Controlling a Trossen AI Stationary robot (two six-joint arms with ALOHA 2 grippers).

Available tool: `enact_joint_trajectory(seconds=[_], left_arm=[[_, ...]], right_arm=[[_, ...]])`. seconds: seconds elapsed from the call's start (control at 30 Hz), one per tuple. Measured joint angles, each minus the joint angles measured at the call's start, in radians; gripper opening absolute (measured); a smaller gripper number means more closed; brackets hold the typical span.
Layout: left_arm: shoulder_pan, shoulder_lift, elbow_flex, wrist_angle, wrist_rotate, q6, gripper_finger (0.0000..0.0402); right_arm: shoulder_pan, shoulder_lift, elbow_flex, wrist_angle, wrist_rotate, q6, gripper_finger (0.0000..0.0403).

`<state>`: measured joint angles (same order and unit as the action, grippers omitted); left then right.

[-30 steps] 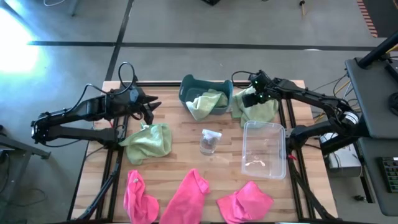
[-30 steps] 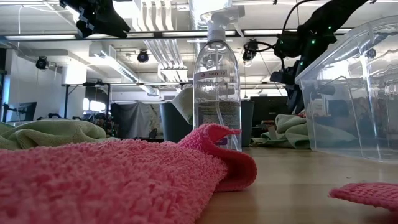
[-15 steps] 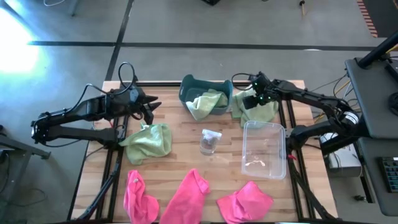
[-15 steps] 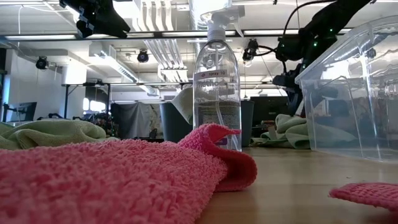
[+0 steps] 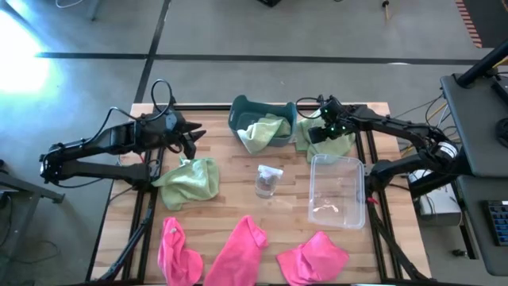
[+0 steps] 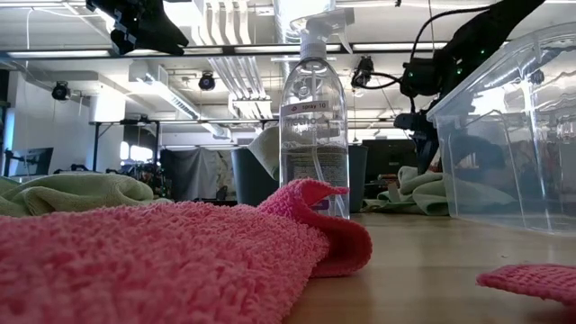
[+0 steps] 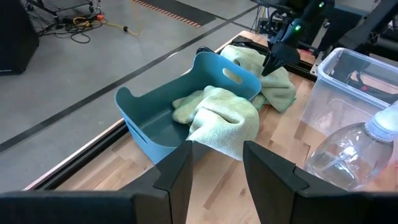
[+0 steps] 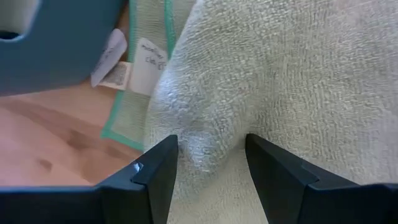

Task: Sort microfiber towel by color & place in baskets
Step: Put the green microfiber towel into the blue bin

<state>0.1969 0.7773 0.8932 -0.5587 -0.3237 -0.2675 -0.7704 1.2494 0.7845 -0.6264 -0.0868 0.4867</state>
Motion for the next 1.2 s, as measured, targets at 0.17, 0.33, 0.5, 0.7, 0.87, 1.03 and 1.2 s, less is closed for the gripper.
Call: enact_joint_trajectory(seconds=[0.17, 0.33, 0.5, 0.7, 0.87, 1.03, 1.2], left_arm=[[0.0, 0.0, 0.0, -0.007, 0.0, 0.0, 0.0126], [0.0, 0.0, 0.0, -0.011, 0.0, 0.0, 0.0126], [0.0, 0.0, 0.0, -0.016, 0.0, -0.003, 0.0126], [0.0, 0.0, 0.0, -0.019, 0.0, -0.004, 0.0126], [0.0, 0.0, 0.0, -0.019, 0.0, -0.004, 0.0126], [0.0, 0.0, 0.0, -0.019, 0.0, -0.004, 0.0126], [0.0, 0.0, 0.0, -0.019, 0.0, -0.004, 0.0126]], right_arm=[[0.0, 0.063, 0.0, 0.019, -0.002, 0.011, 0.0185], [0.0, 0.142, 0.0, 0.028, -0.054, 0.001, 0.0182], [0.009, 0.194, 0.001, 0.043, -0.071, 0.0, 0.0158], [0.023, 0.182, 0.002, 0.04, -0.08, 0.003, 0.0098], [0.024, 0.133, 0.022, 0.04, -0.082, 0.011, 0.0047], [0.024, 0.078, 0.052, 0.04, -0.081, 0.011, 0.0015], [0.024, 0.024, 0.083, 0.041, -0.081, 0.018, 0.0011]])
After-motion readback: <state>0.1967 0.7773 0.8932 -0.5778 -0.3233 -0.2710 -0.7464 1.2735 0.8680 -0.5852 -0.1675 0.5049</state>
